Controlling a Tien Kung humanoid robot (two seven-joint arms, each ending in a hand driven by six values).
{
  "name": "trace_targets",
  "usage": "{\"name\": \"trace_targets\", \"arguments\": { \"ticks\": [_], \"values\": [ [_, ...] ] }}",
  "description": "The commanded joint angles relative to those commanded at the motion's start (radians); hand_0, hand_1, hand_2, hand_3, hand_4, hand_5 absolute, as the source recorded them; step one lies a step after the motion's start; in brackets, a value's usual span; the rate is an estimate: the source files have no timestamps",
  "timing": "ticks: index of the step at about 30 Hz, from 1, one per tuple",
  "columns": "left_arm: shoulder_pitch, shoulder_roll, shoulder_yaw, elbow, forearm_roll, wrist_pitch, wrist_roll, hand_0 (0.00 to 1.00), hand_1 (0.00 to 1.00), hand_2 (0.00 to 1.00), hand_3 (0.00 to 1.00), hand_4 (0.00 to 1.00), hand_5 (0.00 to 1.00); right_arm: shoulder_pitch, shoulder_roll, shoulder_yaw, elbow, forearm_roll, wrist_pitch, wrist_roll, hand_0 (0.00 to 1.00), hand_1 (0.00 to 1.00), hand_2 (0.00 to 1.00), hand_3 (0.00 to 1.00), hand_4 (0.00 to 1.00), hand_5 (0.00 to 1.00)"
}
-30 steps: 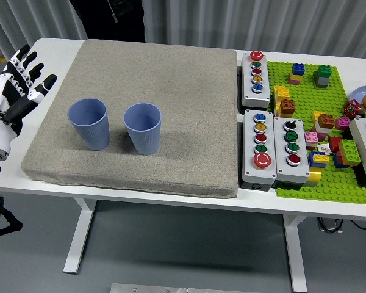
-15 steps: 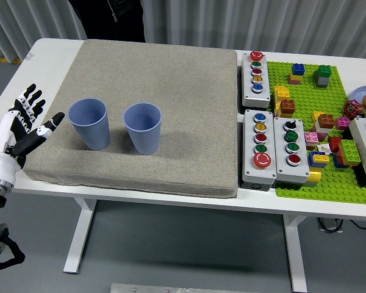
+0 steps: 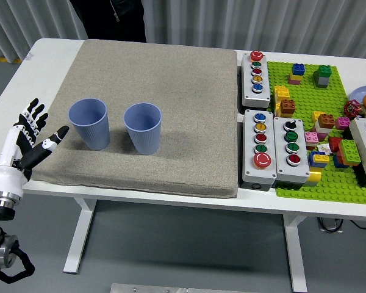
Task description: Pick cup pour cup place
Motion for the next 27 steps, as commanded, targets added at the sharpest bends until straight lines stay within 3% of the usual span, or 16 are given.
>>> {"name": "trace_targets", "arguments": {
  "ticks": [10,20,27],
  "values": [
    [-0.01,-0.012,0.086,0.061,-0.017,0.053,-0.032,0.951,0.934,0.998,0.998,0.973,0.369,0.006,-0.002,-0.008,0.0,0.015,-0.002,0.004,0.705,0.632,0.583,0.57,0.002,0.086],
    [-0.034,-0.016,0.148,0.094,-0.029,0.062,-0.036,0.949,0.931,0.998,0.998,0.974,0.385,0.006,-0.001,-0.011,0.0,0.02,-0.002,0.005,0.704,0.632,0.583,0.57,0.002,0.086],
    [-0.076,-0.021,0.201,0.119,-0.057,0.068,-0.045,0.949,0.932,0.998,0.998,0.978,0.388,0.009,-0.001,-0.017,0.0,0.028,-0.004,0.006,0.705,0.632,0.583,0.57,0.002,0.085]
  ]
}}
